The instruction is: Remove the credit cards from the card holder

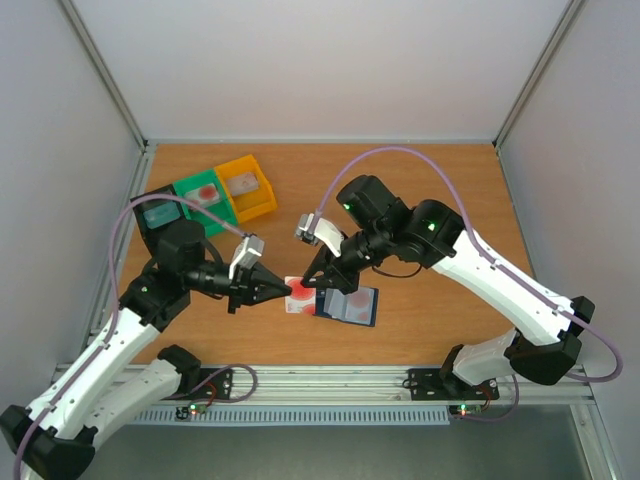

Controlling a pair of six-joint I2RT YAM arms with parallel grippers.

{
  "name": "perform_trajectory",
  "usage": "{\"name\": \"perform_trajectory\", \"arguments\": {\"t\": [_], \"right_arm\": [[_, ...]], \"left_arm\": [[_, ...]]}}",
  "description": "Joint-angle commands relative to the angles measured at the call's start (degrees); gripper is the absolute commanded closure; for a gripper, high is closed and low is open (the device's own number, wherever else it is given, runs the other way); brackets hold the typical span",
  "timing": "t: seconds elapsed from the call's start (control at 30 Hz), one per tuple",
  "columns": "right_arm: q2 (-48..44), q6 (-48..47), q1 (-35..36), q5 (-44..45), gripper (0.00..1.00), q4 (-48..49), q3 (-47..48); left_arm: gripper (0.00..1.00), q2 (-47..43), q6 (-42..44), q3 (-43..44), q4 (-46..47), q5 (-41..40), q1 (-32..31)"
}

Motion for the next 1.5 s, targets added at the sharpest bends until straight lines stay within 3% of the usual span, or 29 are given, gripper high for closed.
{"name": "perform_trajectory", "arguments": {"t": [0.0, 0.07, 0.1, 0.17, 0.2, 0.27, 0.43, 0.53, 0.63, 0.73, 0.8, 0.9, 1.1, 1.33, 1.47], "right_arm": [[-1.7, 2.7, 0.3, 4.2, 0.99, -0.5, -0.4], [-2.8, 4.9, 0.3, 7.7, 0.99, 0.2, -0.5], [-3.3, 7.4, 0.1, 10.2, 0.99, 0.9, -0.4], [-3.8, 14.2, -1.5, 16.1, 0.99, 3.3, -0.5], [-3.7, 18.2, -3.2, 17.3, 0.99, 3.7, -0.5], [-3.8, 26.9, -7.8, 21.3, 0.99, 5.5, -1.1], [-10.0, 50.3, -11.1, 34.6, 0.99, 25.6, -12.4], [-11.9, 60.8, -9.5, 43.2, 0.99, 37.5, -17.7], [-11.6, 65.2, -6.1, 52.1, 0.99, 44.2, -20.0], [-10.6, 67.1, -3.4, 55.2, 0.99, 47.8, -20.3], [-9.5, 67.9, -2.3, 56.3, 0.99, 48.0, -19.8], [-8.6, 69.1, -1.4, 56.3, 0.99, 48.7, -19.7], [-7.9, 68.5, 0.3, 54.9, 0.99, 49.4, -19.1], [-9.9, 68.3, 1.1, 55.1, 0.99, 48.9, -21.5], [-9.3, 67.4, 1.1, 52.5, 0.99, 49.6, -20.9]], "left_arm": [[1.00, 0.3, 0.3, 2.1, 1.0, 0.0, -0.3], [1.00, 0.2, -1.5, 2.1, 1.9, -3.5, -0.3], [0.94, 0.1, -2.6, 2.0, 2.4, -6.3, -0.3], [0.60, -0.7, -3.9, 2.1, 2.9, -14.8, -0.3], [0.48, -1.2, -3.8, 2.2, 3.3, -19.1, -0.3], [0.38, -2.2, 0.0, 3.0, 4.3, -27.6, -0.3], [0.42, -3.7, 21.3, 5.9, 8.2, -40.7, -1.2], [0.43, -3.1, 37.5, 6.2, 7.2, -51.6, -5.9], [0.36, -2.7, 55.4, 2.5, 13.1, -58.6, -12.1], [0.29, 0.1, 77.2, -2.4, 25.0, -62.2, -17.7], [0.27, 4.2, 85.8, -3.2, 33.4, -64.2, -18.9], [0.27, 10.6, 88.7, 0.7, 37.8, -68.3, -18.9], [0.30, 14.6, 87.8, 4.5, 35.7, -70.7, -18.4], [0.46, 14.9, 89.9, 4.8, 37.0, -70.4, -15.9], [0.69, 16.3, 88.3, 7.1, 34.8, -70.3, -14.0]]}}
